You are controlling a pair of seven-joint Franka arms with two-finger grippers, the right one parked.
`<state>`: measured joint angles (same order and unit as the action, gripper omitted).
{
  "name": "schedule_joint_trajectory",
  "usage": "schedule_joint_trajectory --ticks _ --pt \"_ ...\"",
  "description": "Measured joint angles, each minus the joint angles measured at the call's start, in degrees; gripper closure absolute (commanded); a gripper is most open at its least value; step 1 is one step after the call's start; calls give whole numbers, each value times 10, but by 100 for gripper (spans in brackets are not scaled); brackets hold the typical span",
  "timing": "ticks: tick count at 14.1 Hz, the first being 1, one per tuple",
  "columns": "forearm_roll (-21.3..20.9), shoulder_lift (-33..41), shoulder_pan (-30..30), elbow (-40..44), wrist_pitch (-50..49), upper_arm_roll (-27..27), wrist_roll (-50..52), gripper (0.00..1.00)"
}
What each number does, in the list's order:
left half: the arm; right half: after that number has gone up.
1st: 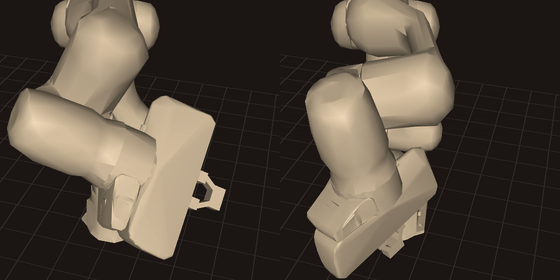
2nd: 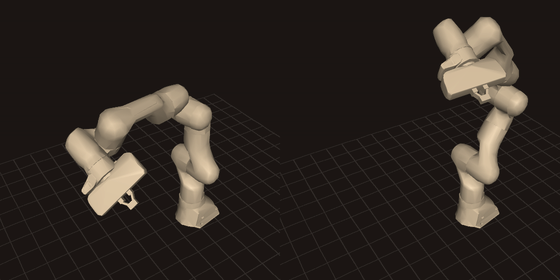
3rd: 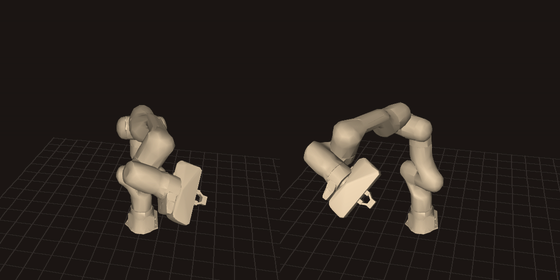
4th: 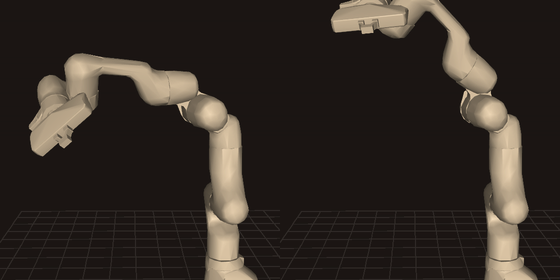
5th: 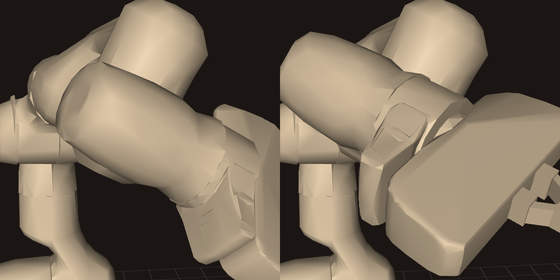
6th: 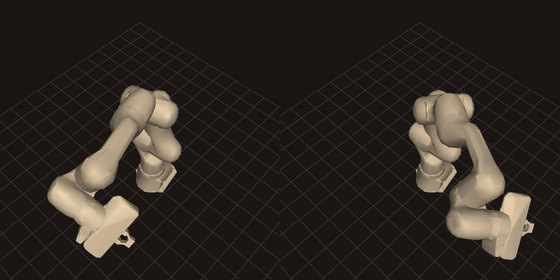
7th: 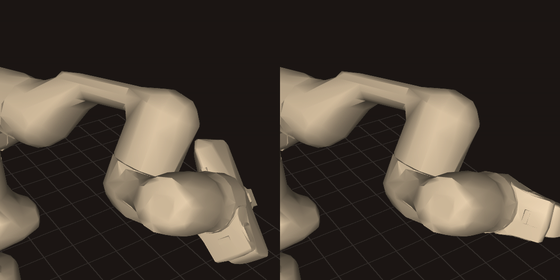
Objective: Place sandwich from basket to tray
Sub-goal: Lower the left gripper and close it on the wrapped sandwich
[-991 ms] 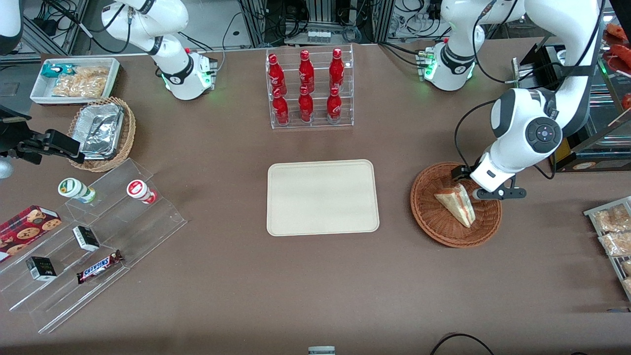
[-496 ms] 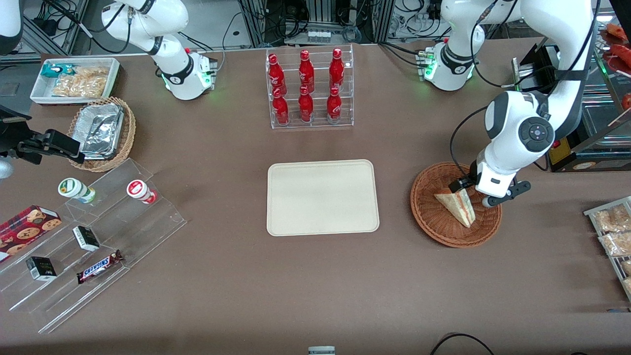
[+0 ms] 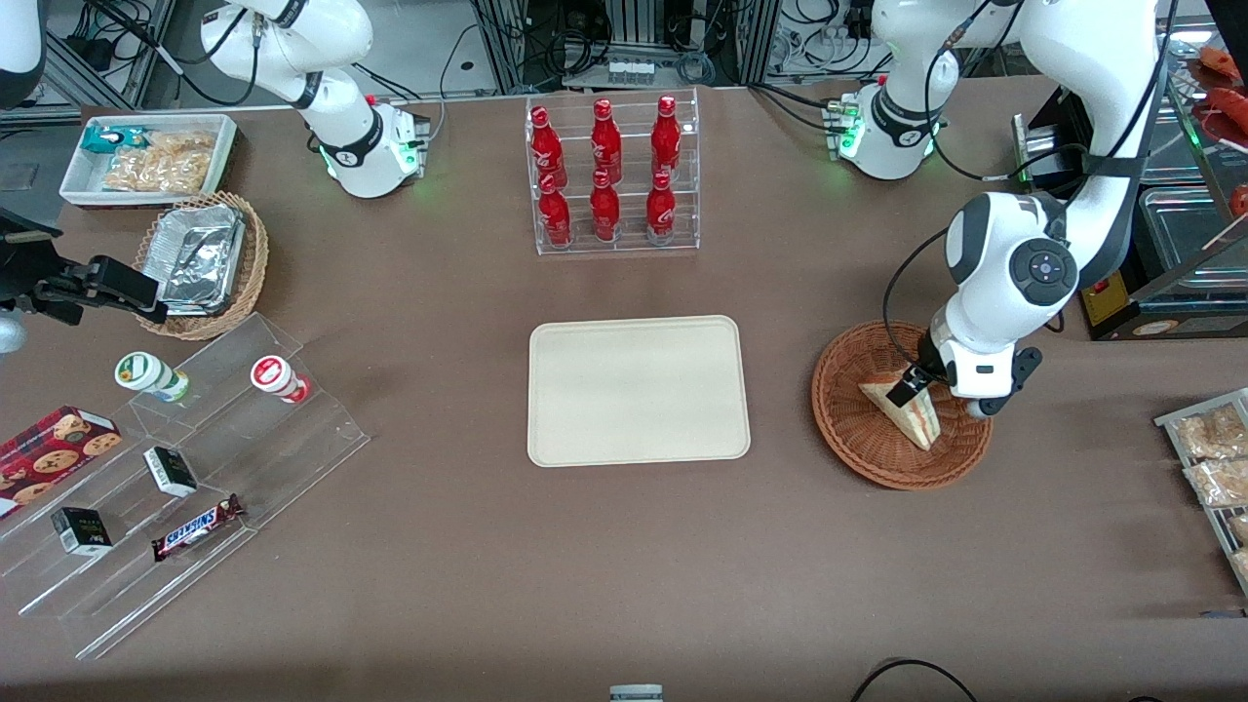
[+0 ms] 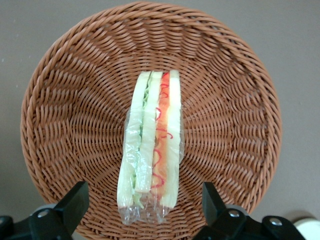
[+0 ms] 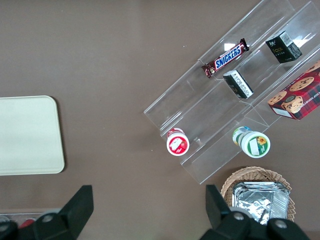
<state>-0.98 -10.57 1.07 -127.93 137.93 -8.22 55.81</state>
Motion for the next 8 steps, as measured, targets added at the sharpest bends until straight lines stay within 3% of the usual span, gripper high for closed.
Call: schedule_joint_trajectory --ticks 5,6,8 --pt "0 -24 0 0 12 0 15 0" --pt "0 -29 0 0 16 0 16 13" --pt "0 -39 0 0 21 0 16 63"
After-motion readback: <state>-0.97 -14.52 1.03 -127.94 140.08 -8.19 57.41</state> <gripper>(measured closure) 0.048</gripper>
